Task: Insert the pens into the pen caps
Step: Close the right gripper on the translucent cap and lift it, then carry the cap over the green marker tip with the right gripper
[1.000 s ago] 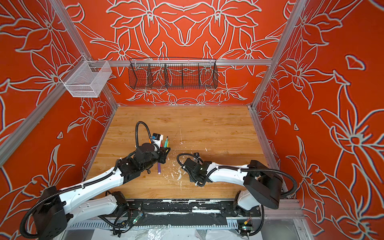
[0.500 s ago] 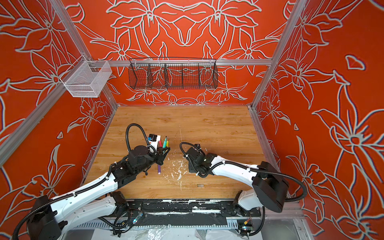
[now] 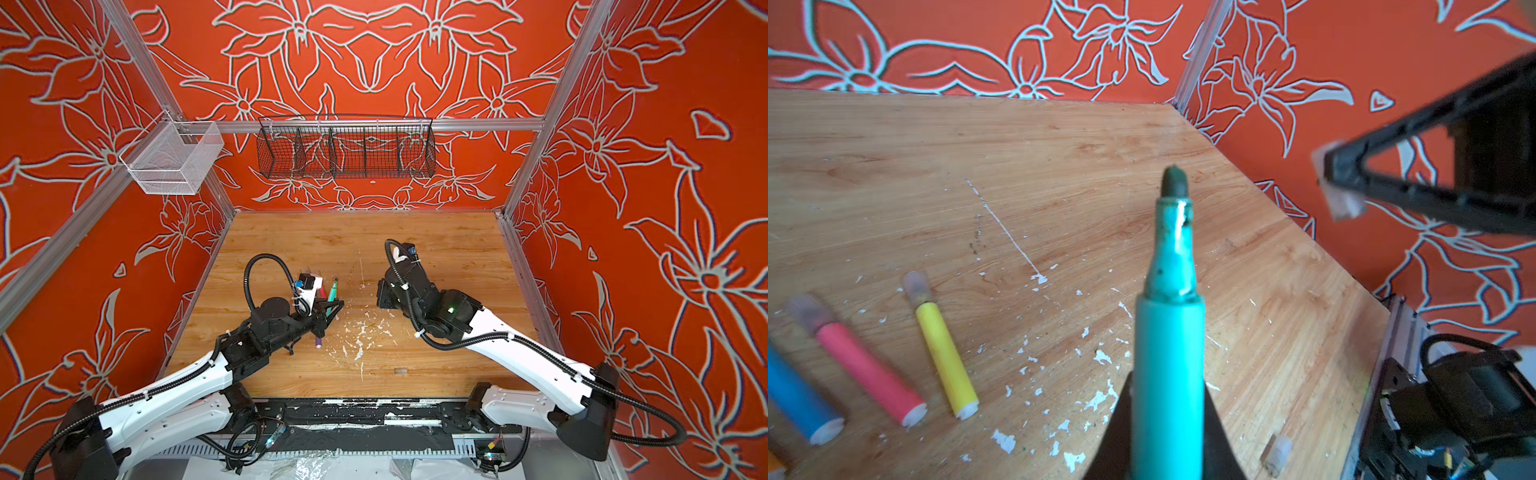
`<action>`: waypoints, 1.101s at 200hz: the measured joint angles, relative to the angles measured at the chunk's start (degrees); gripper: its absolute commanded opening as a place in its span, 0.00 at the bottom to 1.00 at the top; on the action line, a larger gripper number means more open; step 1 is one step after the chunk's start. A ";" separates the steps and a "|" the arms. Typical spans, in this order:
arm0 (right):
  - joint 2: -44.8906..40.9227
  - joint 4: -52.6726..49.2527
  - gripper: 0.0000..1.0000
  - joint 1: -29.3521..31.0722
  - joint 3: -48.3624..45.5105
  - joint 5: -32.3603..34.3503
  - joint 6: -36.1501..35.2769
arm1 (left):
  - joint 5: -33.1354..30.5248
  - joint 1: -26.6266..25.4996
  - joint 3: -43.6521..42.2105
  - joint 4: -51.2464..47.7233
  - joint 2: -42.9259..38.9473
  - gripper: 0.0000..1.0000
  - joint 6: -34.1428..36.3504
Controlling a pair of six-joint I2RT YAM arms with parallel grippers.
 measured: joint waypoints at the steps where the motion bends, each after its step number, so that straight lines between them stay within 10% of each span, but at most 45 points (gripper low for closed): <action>1: -0.13 0.11 0.00 0.00 0.22 0.02 -0.09 | 0.20 0.00 -0.04 0.09 -0.02 0.00 0.04; 220: 8.92 31.32 0.00 5.22 2.95 -8.68 -8.22 | 8.13 0.00 -0.42 4.74 -0.59 0.00 0.81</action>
